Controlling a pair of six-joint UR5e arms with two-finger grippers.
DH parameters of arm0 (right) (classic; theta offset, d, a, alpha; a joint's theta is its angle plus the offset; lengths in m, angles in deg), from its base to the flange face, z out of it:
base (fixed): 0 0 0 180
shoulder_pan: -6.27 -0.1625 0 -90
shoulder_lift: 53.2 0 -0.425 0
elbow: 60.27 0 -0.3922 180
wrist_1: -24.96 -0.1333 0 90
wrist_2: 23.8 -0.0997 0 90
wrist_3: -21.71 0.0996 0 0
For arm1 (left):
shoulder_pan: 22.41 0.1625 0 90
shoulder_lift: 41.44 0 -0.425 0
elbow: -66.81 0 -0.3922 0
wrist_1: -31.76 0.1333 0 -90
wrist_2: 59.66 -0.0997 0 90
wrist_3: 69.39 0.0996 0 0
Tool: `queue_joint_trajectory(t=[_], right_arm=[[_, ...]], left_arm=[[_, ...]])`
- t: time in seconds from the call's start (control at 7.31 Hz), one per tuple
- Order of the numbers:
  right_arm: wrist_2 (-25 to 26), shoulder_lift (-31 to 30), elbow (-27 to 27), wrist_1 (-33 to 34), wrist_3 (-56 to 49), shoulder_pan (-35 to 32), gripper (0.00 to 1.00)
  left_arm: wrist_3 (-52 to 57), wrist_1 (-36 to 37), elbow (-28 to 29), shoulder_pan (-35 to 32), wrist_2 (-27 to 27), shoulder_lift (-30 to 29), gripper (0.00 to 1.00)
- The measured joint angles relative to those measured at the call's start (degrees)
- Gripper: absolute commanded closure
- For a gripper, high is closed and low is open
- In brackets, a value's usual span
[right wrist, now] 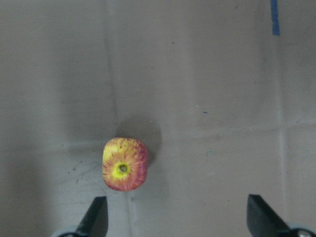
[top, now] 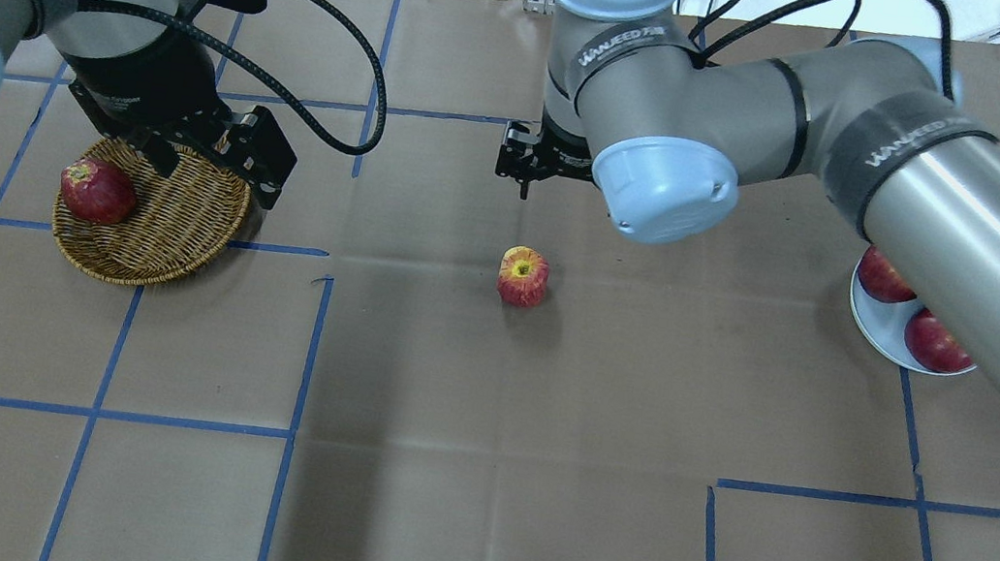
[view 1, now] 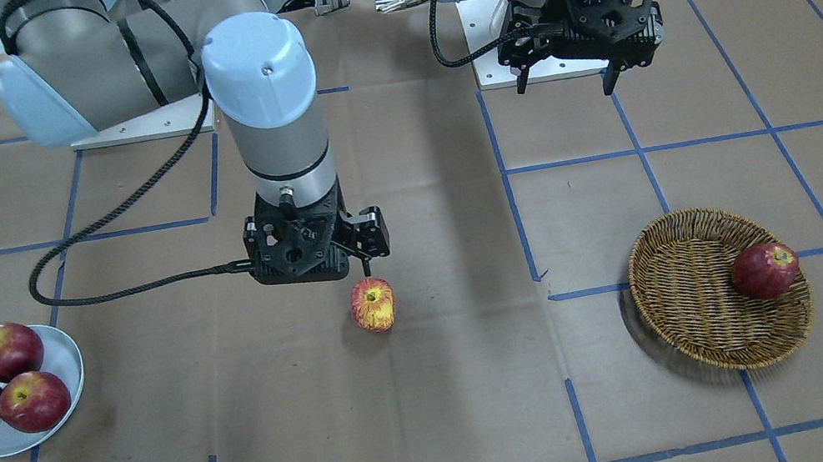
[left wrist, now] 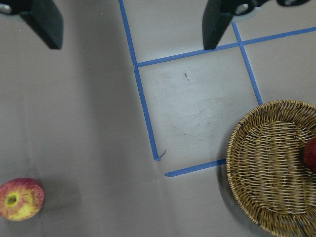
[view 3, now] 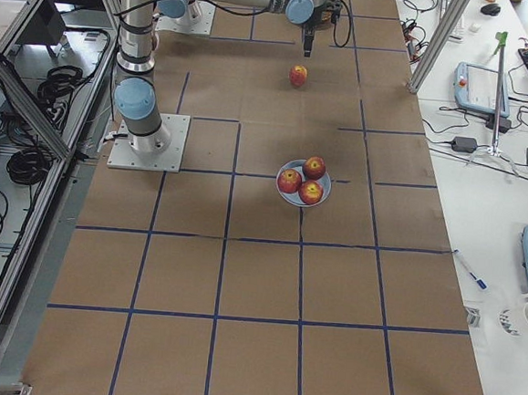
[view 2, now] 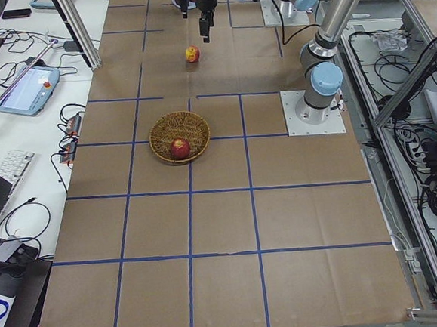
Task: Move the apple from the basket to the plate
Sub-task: 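Move the right gripper over the apple and grasp it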
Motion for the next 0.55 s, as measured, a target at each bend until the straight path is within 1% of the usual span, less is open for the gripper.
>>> queue_joint_trajectory(t=[0.27, 0.55], right_arm=[[0.05, 5.04, 0.31, 5.39, 2.55, -2.11, 0.00], [0.01, 8.35, 0.77, 7.68, 2.85, -2.64, 0.00]], left_arm=[[-0.05, 0.78, -0.02, 0.05, 0.00, -0.12, 0.01], [-0.24, 1.02, -0.03, 0.06, 0.02, -0.16, 0.01]])
